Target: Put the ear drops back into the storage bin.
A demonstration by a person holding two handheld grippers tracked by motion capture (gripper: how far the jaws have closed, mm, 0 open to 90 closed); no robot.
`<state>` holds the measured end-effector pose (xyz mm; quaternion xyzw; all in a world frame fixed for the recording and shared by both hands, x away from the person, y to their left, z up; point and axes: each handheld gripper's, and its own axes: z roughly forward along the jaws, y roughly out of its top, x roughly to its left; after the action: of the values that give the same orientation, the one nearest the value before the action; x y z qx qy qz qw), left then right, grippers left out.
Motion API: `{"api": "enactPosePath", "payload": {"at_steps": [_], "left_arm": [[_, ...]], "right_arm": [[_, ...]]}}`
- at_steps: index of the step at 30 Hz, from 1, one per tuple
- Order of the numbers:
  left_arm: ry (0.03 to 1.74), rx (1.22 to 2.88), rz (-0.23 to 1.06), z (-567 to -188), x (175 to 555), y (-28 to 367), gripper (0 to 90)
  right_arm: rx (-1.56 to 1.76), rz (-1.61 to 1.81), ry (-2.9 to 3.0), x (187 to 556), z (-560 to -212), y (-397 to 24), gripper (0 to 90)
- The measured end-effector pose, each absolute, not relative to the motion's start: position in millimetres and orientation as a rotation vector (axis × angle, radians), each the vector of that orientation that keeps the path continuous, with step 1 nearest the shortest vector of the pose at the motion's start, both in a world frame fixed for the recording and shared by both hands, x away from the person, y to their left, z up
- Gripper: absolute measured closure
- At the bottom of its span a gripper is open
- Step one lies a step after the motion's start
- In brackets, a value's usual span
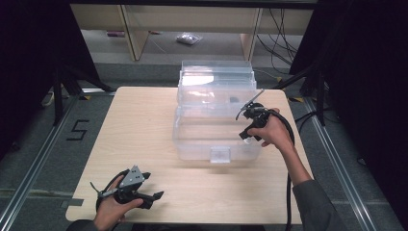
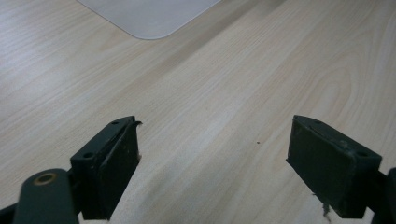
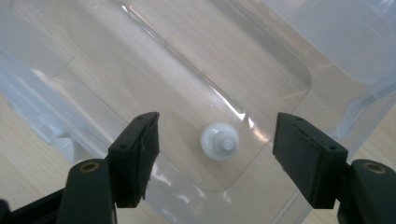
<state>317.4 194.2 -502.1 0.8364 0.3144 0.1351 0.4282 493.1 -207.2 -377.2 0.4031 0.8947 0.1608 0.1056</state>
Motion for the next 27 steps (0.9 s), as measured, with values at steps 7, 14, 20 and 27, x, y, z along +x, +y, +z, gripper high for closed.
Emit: {"api": "enactPosePath", "payload": {"at_steps": [7,14,20,27], "left_arm": [[0.783,2.091,0.335,-502.0,317.6,194.5,16.0],[0.783,2.091,0.334,-502.1,317.5,194.4,16.0],[0.772,2.112,0.345,-501.3,318.0,195.8,16.0],[0.785,2.091,0.342,-502.1,317.6,194.3,16.0]], "right_arm": [[1.191,0.525,2.635,478.4,-368.1,-208.9,30.6],[1.169,0.582,2.63,465.4,-366.1,-210.4,29.5],[1.146,0.631,2.632,451.1,-364.9,-209.5,28.5],[1.09,0.702,2.625,437.4,-365.9,-210.9,27.8]]}}
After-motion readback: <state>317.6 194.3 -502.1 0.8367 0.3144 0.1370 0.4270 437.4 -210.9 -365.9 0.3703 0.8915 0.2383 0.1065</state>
